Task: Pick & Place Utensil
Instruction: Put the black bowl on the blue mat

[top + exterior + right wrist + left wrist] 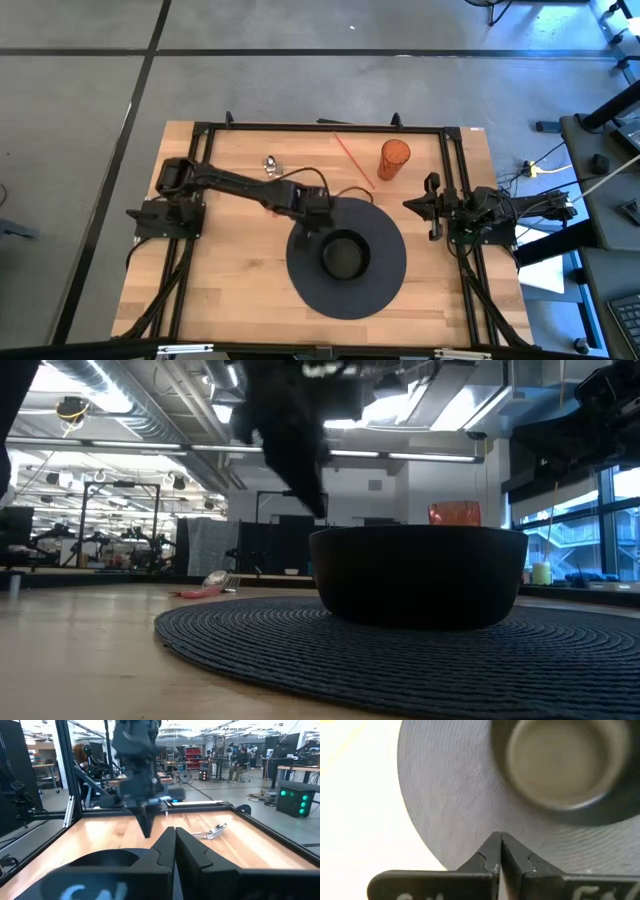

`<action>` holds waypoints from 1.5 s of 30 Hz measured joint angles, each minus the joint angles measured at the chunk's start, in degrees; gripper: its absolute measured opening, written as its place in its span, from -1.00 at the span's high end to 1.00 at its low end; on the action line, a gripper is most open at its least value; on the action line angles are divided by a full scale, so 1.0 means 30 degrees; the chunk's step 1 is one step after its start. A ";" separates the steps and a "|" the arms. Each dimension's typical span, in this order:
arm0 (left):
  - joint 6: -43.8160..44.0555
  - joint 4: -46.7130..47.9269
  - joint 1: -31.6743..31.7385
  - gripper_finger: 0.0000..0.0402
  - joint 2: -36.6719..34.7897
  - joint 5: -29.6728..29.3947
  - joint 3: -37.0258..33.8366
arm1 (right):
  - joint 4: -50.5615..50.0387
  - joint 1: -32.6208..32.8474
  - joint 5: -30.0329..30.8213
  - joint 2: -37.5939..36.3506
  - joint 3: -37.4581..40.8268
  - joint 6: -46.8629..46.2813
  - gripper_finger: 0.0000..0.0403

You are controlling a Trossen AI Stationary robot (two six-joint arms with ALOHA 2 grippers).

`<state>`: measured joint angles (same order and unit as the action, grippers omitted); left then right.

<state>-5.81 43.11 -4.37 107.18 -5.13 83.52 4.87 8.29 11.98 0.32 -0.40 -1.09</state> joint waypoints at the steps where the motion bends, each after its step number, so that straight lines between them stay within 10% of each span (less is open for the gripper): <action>1: 0.0293 -0.0004 0.0139 0.99 0.0001 0.0029 -0.0255 | 0.0028 0.0000 0.0009 -0.0005 0.0000 0.0011 0.94; 45: -0.1220 -0.3122 -0.0406 0.99 0.1331 0.1237 -0.0835 | -0.0003 0.0000 0.0148 0.0000 0.0000 -0.0069 0.94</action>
<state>-9.47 33.75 -5.58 111.18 -1.42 81.01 4.86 8.29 12.43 0.32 -0.40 -1.30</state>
